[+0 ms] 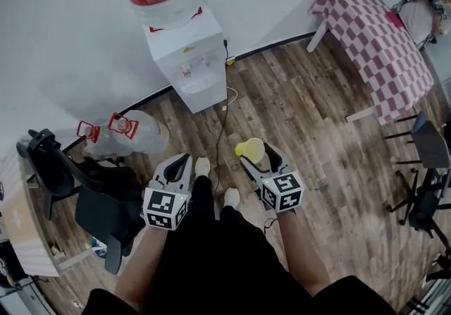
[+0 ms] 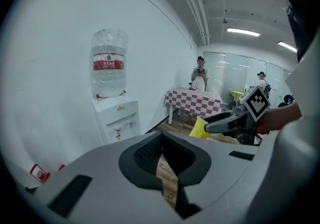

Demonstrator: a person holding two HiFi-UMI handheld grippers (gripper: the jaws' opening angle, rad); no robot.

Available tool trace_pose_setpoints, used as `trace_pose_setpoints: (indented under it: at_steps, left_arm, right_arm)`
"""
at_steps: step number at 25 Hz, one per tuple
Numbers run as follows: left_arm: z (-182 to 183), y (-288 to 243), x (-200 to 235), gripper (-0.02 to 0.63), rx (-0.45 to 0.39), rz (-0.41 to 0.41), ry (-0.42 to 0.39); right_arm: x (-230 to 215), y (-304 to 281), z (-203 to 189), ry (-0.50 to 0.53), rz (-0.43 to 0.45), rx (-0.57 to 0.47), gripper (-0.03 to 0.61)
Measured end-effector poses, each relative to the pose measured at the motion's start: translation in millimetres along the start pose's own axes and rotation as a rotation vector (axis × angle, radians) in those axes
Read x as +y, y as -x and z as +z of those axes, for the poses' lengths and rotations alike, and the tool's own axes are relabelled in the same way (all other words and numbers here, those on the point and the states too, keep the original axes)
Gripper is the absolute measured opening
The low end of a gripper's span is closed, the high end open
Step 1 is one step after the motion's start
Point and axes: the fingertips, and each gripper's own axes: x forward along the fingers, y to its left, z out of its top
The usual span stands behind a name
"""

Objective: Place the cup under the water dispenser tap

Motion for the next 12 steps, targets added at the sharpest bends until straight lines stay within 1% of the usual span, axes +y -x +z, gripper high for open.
trace_pose_setpoints:
  at_steps: [5,8,12]
  left_arm:
    - [-16.8,-32.6,9.2,0.015,0.035,-0.046,0.036]
    - [-23.7,-58.1,29.0,0.015,0.041,-0.055,0.038]
    - [-29.9,-100.2,62.6,0.015,0.043,-0.075,0.027]
  right_arm:
    - [-8.1,-27.2,-9.3,-0.002,-0.01,0.059,0.345]
    - [-17.2,-55.6,-10.3,0.016,-0.027,0.084,0.345]
    - [-27.6,-107.9,3.4,0.069,-0.036,0.076,0.345]
